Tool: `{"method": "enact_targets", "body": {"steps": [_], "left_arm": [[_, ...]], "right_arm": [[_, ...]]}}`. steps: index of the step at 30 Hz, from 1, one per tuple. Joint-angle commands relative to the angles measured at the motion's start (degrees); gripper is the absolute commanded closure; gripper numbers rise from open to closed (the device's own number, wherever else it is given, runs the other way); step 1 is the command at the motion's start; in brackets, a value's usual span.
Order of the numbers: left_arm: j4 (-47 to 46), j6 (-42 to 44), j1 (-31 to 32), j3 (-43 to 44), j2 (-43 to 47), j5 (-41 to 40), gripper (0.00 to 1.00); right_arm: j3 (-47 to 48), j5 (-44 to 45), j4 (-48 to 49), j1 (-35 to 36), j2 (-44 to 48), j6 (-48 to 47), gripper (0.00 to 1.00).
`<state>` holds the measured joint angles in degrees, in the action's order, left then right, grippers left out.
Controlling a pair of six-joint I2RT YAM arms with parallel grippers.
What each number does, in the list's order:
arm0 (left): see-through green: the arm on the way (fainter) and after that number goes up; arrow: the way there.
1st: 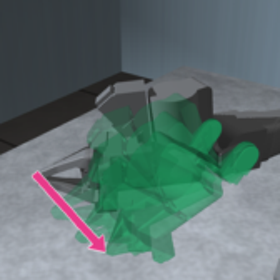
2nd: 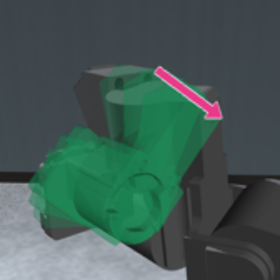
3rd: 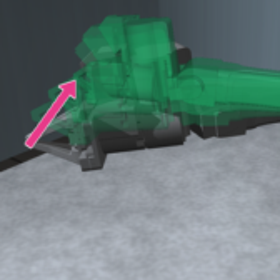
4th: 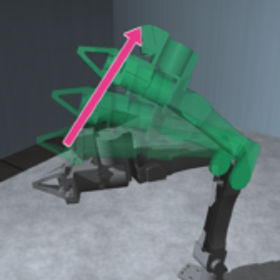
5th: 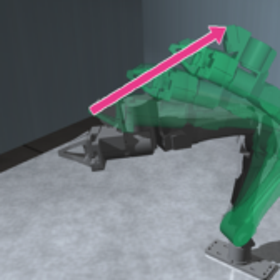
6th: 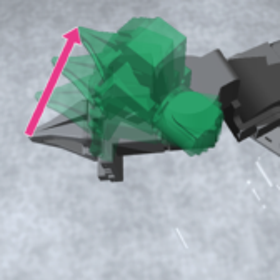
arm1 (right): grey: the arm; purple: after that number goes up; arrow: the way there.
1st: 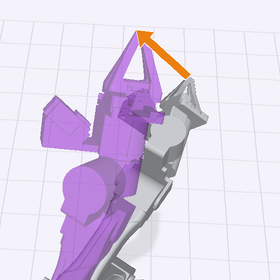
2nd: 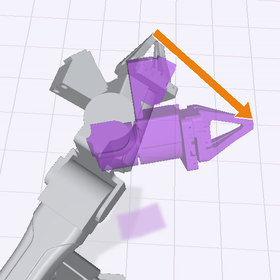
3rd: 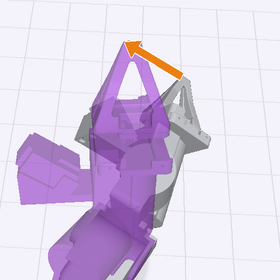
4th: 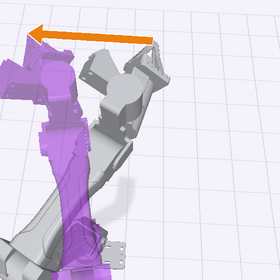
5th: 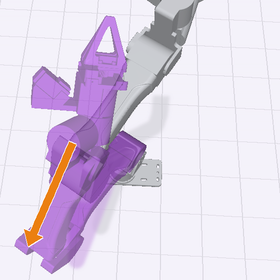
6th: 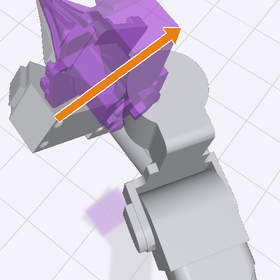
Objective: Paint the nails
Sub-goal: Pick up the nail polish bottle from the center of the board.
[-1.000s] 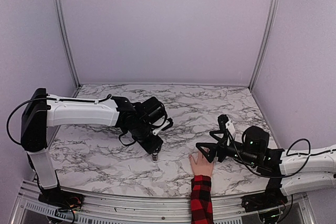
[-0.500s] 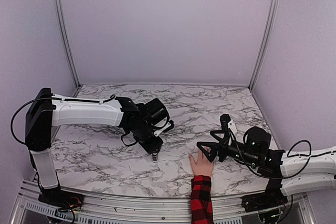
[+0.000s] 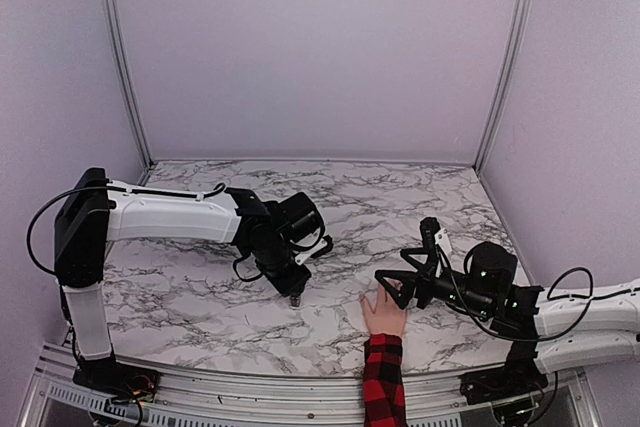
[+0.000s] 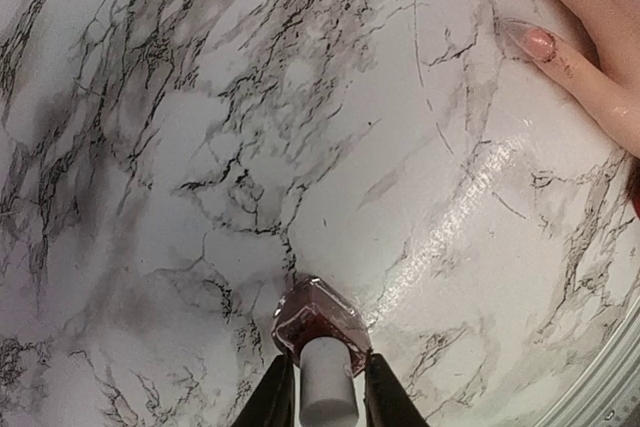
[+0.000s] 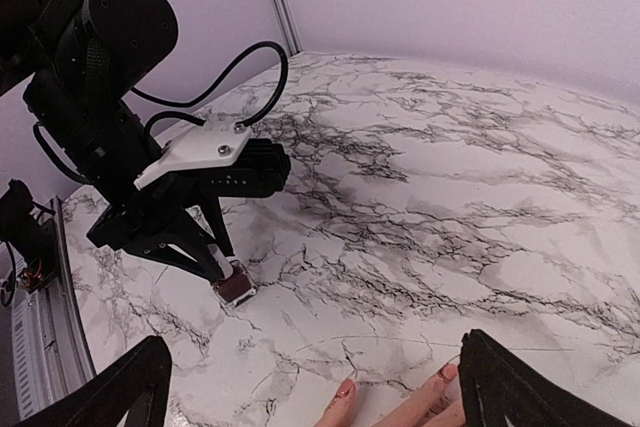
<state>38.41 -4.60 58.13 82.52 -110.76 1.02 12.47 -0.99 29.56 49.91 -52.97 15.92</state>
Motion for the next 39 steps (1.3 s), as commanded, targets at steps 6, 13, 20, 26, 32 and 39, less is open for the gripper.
{"method": "enact_targets", "body": {"steps": [6, 13, 20, 26, 32, 39], "left_arm": [[2.75, 1.01, 0.32, 0.82, 0.13, 0.44, 0.89], [3.25, 5.16, 0.32, 0.7, 4.89, 1.07, 1.0], [2.99, 14.66, 3.21, -2.06, 13.73, 0.81, 1.0], [2.36, 21.56, 5.87, -4.14, 18.9, 5.32, 1.0], [-0.64, 29.36, 7.63, -6.4, 23.4, 11.46, 1.0], [-2.59, 35.81, 11.64, -7.06, 25.46, 11.72, 1.0]], "right_arm": [[-0.4, 0.12, 2.17, -0.41, 0.03, 0.29, 0.01], [-0.9, 0.73, 4.4, -0.42, 0.29, -0.14, 0.02], [1.61, -1.1, 3.75, -0.35, -0.48, -2.37, 0.02], [1.84, -8.69, 6.19, -0.35, 0.12, -4.55, 0.01], [5.88, -31.5, 5.18, 0.74, -5.43, -11.54, 0.1], [9.2, -37.44, 5.54, 7.21, -11.5, -15.06, 0.15]]}}
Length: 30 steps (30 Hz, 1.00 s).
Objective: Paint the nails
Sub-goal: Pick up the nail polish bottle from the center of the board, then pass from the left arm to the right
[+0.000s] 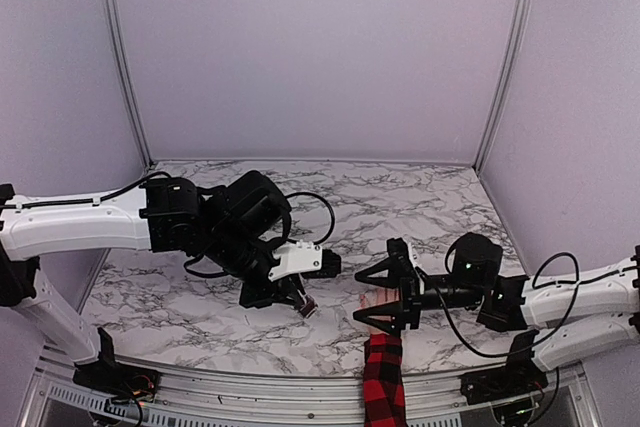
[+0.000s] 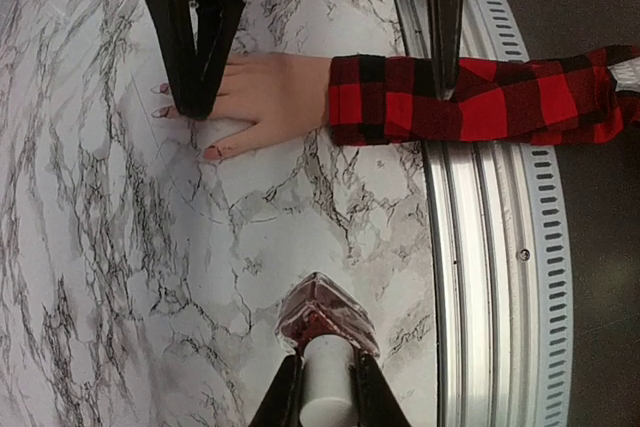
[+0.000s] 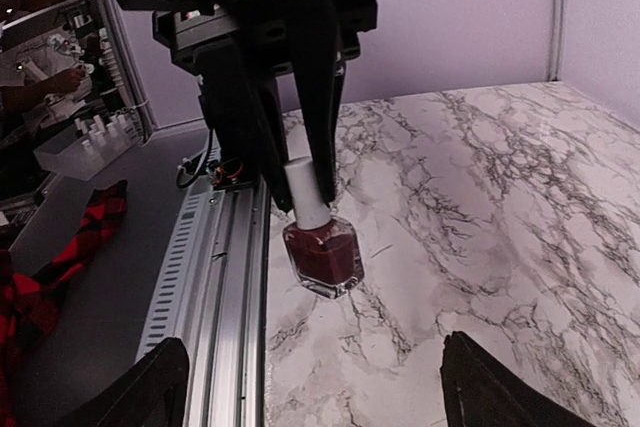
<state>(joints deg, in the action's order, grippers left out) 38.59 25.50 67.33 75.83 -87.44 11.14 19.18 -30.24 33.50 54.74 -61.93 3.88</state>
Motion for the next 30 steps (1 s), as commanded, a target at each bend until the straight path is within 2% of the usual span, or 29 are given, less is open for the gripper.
{"method": "enact_targets", "body": {"steps": [1, 7, 17, 21, 30], "left_arm": [[-3.0, 6.52, 3.0, -0.45, 2.32, 1.31, 1.0], [-4.48, 10.96, 5.92, -0.7, 3.46, 1.63, 1.0], [-7.45, 13.21, 7.82, -1.54, 5.4, 1.56, 1.0], [-8.81, 13.35, 7.9, -2.4, 6.17, 1.67, 1.0], [-10.11, 13.3, 7.9, -3.53, 6.5, 1.94, 1.0]], "right_arm": [[2.79, -10.13, 2.74, 2.51, -3.49, -2.47, 0.16], [5.19, -15.35, 7.46, 3.65, -9.43, -0.85, 0.23], [7.28, -21.71, 14.8, 5.3, -15.33, 2.44, 0.38], [8.15, -22.92, 16.05, 5.72, -17.55, 3.53, 0.46], [9.52, -22.41, 17.66, 6.28, -19.31, 4.04, 0.52]]}}
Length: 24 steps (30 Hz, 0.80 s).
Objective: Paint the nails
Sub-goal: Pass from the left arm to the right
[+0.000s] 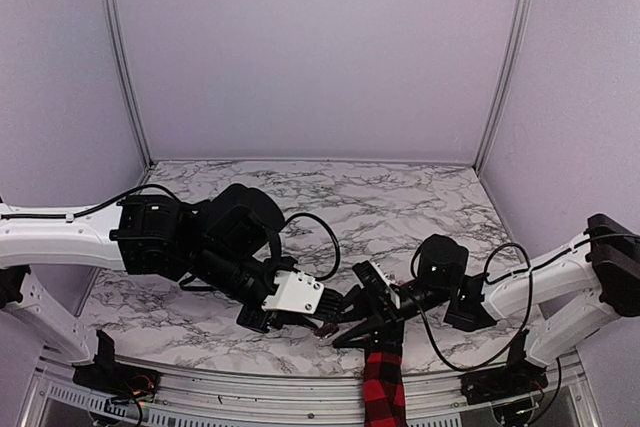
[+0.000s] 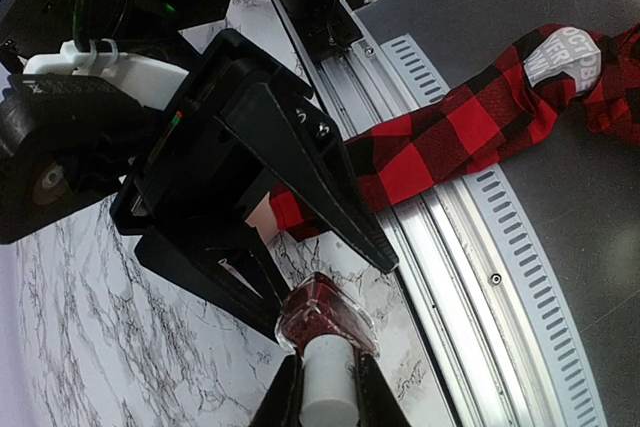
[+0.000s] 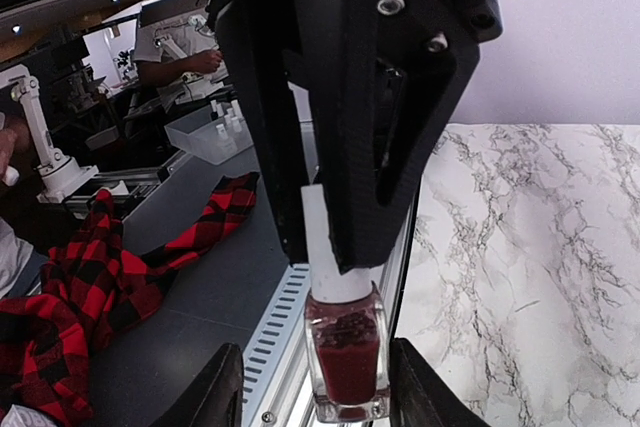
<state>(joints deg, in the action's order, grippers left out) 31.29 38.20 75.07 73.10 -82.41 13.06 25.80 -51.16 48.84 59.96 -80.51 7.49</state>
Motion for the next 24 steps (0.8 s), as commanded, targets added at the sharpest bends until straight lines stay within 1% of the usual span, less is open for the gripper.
{"method": "enact_targets", "body": {"steps": [1, 7, 14, 18, 24], "left_arm": [[-2.95, 0.65, 0.17, -1.03, 1.62, -0.04, 1.0], [-4.16, 0.25, 0.17, -1.37, 2.33, 0.21, 1.0], [-4.46, 0.15, 0.17, -1.74, 2.72, 0.63, 1.0], [-4.56, 0.01, 0.17, -1.71, 2.76, 0.65, 1.0], [-4.53, -0.11, 0.17, -1.86, 2.74, 0.91, 1.0]], "right_arm": [[3.08, -1.57, 2.19, 1.07, -0.89, 0.32, 0.53], [3.63, -1.05, 1.86, 1.65, -1.97, -0.39, 0.6], [3.99, -1.18, 0.99, 2.08, -2.76, -1.07, 0.62], [3.99, -0.41, 1.06, 2.09, -3.09, -0.94, 0.58], [4.08, -0.33, 1.26, 2.09, -3.25, -0.89, 0.64]]}}
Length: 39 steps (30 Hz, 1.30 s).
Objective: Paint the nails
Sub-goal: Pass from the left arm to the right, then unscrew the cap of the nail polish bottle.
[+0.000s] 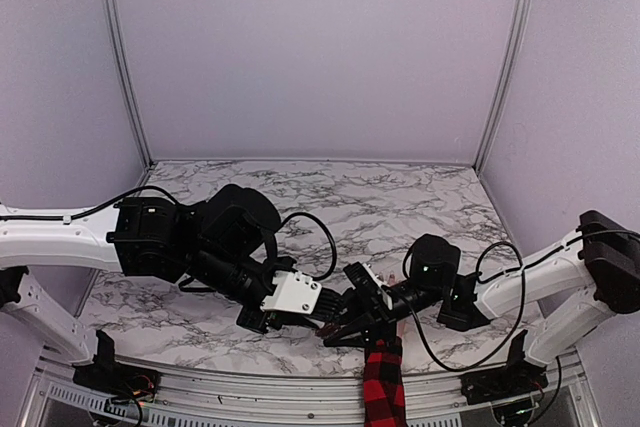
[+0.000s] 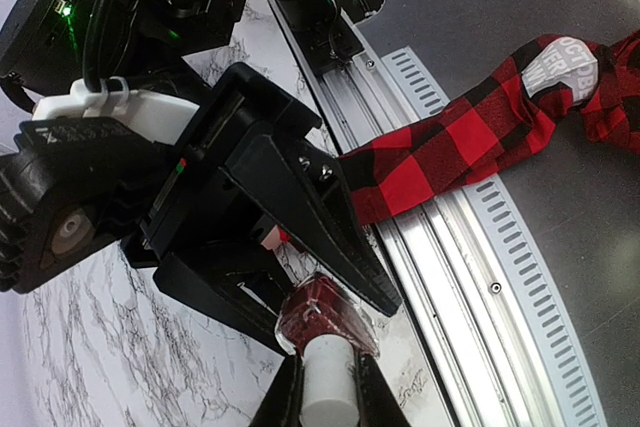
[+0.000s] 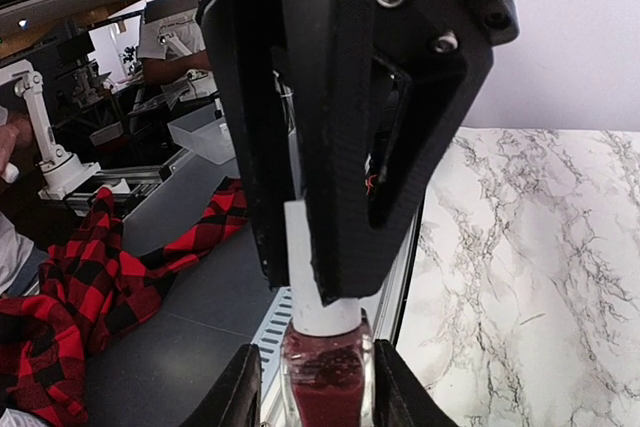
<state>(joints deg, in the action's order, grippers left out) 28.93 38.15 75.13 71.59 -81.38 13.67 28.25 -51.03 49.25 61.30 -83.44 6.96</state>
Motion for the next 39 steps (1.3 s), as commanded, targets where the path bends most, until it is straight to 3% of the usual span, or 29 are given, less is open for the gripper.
{"method": "enact_targets", "body": {"steps": [1, 6, 10, 16, 28, 39], "left_arm": [[-2.2, -0.03, 0.1, -0.34, 1.68, 0.25, 1.0], [-2.34, -0.42, 0.02, -0.7, 1.81, 0.01, 0.99], [-5.39, -2.85, -0.84, -3.47, 3.54, -0.21, 0.73], [-16.33, -9.06, -3.2, -10.65, 11.53, 1.54, 0.57], [-45.62, -19.4, -5.06, -25.34, 18.04, 8.7, 0.55], [-52.09, -20.62, -5.08, -23.19, 11.77, 16.75, 0.58]], "right_arm": [[1.63, -0.43, 0.84, 0.81, -0.24, -0.37, 0.66], [2.05, -0.28, 0.37, 0.88, 0.05, -0.45, 0.77], [2.01, 0.45, 0.05, 0.93, 1.28, -0.94, 0.82], [2.19, 2.14, -0.54, 0.93, 3.67, -1.13, 0.88], [3.66, 2.36, 0.46, -0.87, 8.31, 0.15, 0.92], [4.01, 0.07, 0.91, -0.96, 9.26, 1.33, 0.93]]}}
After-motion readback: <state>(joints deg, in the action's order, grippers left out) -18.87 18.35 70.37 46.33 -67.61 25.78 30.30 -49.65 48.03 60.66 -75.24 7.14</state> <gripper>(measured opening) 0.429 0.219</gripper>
